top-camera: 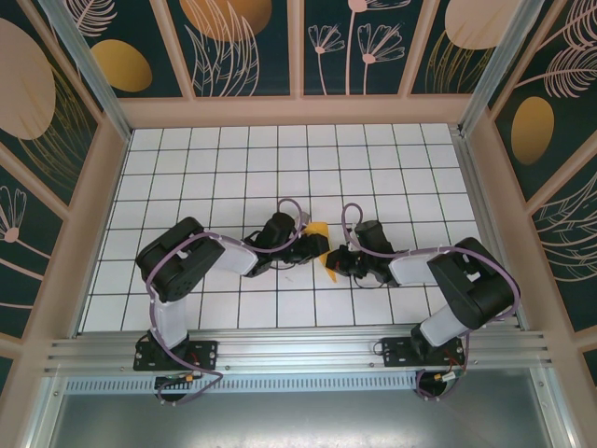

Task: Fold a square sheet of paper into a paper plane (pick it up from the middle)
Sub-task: Fold the wing for the fifth time at the center of the table.

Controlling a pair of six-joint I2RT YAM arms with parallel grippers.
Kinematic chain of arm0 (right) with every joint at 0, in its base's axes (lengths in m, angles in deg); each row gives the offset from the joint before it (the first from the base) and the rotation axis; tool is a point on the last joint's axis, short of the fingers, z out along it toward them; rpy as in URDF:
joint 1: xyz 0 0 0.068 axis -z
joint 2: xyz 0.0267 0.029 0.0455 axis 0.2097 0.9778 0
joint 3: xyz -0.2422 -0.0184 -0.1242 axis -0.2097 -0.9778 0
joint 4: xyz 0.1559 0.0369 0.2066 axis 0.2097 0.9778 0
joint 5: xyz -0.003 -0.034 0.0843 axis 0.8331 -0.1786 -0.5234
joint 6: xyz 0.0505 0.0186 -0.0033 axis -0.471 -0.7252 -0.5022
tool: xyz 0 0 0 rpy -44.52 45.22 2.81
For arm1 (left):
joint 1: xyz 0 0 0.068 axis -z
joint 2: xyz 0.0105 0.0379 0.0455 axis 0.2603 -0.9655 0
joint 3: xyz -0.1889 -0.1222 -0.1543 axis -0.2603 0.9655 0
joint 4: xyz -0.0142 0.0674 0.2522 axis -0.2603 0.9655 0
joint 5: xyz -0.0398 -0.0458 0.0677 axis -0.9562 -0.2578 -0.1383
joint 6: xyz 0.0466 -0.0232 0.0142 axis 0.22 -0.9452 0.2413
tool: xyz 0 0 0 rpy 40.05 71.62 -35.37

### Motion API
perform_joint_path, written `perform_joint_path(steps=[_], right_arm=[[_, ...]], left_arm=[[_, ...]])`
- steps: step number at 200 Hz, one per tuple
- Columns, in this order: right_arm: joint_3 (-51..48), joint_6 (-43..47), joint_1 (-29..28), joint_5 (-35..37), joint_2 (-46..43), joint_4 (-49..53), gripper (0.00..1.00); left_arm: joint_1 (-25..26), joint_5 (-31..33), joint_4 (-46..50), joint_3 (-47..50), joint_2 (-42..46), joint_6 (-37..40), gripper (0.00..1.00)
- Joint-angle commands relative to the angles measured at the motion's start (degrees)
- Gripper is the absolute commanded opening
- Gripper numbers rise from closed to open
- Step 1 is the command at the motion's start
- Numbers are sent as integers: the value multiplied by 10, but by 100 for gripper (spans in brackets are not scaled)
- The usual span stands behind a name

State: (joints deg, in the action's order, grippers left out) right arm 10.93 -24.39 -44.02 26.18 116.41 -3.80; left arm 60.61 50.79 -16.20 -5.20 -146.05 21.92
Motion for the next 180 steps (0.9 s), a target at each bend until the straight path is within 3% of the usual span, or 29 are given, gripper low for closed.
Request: perform_joint_path(steps=[1,67,180], right_arm=[[-28,10,-7,35,28,116,3],[-27,10,-8,37,31,118,3],[-41,6,-8,41,23,113,3]], left_arm=[[2,19,31,-15,-17,15,43],[3,63,89,-30,-23,43,44],[-14,76,104,-66,-38,84,46]])
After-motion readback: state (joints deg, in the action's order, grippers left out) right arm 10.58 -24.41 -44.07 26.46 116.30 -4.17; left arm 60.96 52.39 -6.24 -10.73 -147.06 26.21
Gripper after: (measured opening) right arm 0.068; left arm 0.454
